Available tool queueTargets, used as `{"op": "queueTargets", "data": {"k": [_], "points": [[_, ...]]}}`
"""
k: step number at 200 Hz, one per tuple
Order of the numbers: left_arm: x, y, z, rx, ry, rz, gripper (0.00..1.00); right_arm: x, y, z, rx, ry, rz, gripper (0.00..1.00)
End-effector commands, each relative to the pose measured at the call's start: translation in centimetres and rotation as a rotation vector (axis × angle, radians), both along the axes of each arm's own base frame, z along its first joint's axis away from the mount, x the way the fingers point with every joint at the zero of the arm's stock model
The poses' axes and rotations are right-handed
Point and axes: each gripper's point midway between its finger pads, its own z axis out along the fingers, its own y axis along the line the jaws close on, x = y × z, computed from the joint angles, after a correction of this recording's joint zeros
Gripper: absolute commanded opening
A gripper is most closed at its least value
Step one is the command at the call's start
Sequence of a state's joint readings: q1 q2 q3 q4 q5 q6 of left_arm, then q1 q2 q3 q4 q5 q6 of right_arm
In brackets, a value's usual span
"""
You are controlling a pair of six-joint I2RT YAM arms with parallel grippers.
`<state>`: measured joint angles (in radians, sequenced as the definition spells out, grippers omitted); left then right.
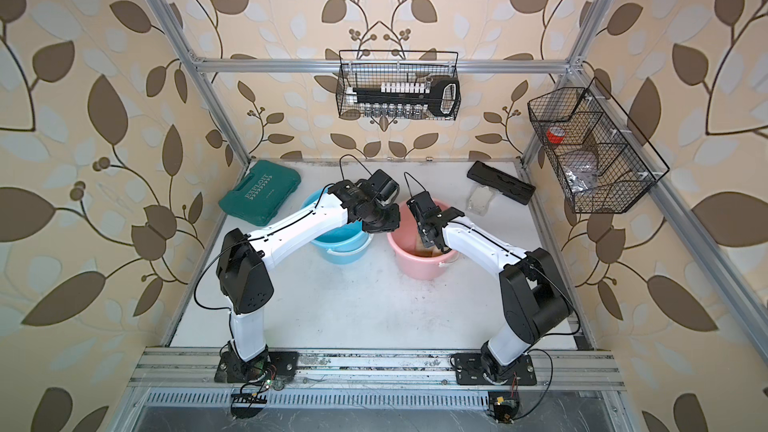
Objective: Wipe the inside of the bucket with a cloth
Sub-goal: Wipe the dirt from the inside of the bucket.
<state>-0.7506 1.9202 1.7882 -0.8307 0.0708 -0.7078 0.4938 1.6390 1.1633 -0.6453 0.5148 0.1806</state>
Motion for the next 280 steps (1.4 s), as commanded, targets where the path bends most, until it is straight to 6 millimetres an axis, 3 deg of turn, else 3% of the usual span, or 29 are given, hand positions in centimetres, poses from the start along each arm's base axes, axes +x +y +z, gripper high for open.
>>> {"op": "queueTargets", "data": {"k": [1, 44, 104, 150, 168, 187, 230, 280], "points": [[0.0, 1.4, 1.8, 0.016, -0.026, -0.007, 0.0, -1.0, -2.2, -2.2, -0.107, 0.121, -0.058, 0.0], [0.1, 1.9, 1.8, 0.029, -0.031, 0.002, 0.0, -0.9, -1.0, -3.3, -0.059, 0.154, -0.036, 0.0], [0.0, 1.5, 2.1, 0.006, -0.029, -0.006, 0.0, -1.3, -2.5, -5.4, -0.032, 0.225, -0.109, 0.0], [-0.6, 1.6, 1.3, -0.01, -0.015, -0.003, 0.0, -1.1, -3.4, -9.9, 0.003, 0.375, -0.203, 0.0], [-0.6, 1.8, 1.2, -0.008, -0.017, -0.001, 0.0, -1.3, -2.5, -11.6, 0.075, 0.428, -0.225, 0.0], [-0.5, 2.0, 1.0, 0.006, -0.021, 0.002, 0.0, -1.5, -0.3, -12.6, 0.173, 0.481, -0.198, 0.0], [-0.2, 1.8, 1.2, 0.006, -0.029, 0.002, 0.0, -1.9, 4.7, -10.9, 0.438, 0.526, -0.07, 0.0], [0.7, 2.4, 1.5, 0.067, -0.083, -0.014, 0.0, -3.5, 9.0, -4.9, 0.747, 0.521, 0.114, 0.0]]}}
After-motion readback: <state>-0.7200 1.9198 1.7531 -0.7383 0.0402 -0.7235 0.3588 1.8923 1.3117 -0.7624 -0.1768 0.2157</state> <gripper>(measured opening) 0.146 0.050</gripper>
